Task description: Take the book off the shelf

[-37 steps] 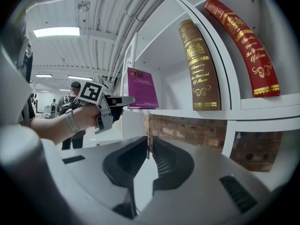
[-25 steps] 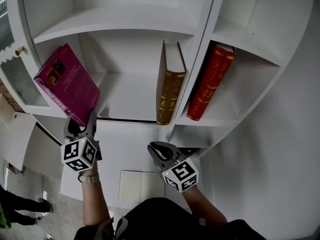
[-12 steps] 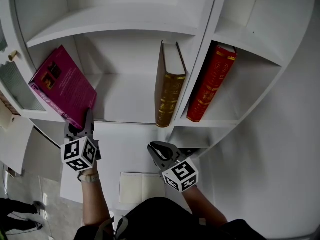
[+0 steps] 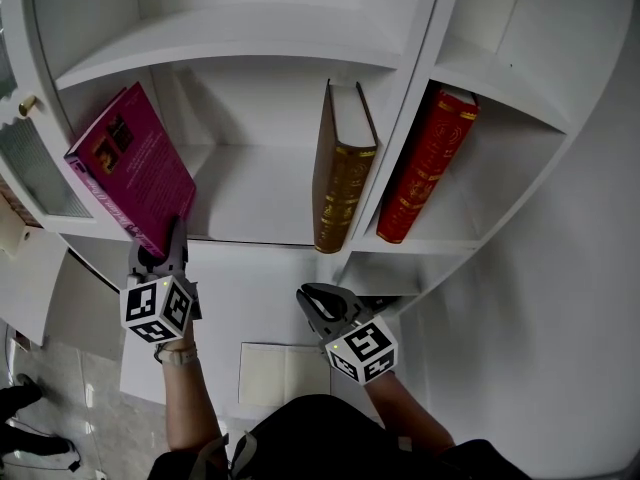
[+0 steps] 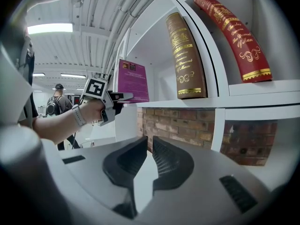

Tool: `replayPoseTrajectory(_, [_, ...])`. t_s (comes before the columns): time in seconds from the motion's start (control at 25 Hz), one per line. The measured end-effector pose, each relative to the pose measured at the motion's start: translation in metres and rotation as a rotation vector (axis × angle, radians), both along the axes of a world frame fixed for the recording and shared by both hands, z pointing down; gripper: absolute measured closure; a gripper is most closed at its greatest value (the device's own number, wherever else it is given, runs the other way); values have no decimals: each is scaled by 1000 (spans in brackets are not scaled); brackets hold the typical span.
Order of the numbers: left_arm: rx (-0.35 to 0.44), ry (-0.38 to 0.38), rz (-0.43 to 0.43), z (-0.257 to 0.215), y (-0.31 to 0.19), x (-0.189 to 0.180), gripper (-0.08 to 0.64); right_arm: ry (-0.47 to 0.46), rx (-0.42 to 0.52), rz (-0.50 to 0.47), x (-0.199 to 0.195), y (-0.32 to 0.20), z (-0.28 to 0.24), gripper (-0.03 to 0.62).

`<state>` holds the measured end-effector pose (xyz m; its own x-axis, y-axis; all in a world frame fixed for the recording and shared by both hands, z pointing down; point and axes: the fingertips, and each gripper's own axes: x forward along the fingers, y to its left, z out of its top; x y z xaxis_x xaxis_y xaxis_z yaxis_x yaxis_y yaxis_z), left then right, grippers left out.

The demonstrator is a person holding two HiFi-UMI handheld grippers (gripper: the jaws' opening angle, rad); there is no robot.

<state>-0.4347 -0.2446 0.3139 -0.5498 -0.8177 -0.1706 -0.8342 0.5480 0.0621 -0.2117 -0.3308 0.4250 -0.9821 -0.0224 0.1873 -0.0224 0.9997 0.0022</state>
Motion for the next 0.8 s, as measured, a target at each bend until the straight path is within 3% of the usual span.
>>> replayPoseTrajectory(0.8, [73,-75,-33,-16,71,39,413,-8,-24,-126,-3,47,7,569])
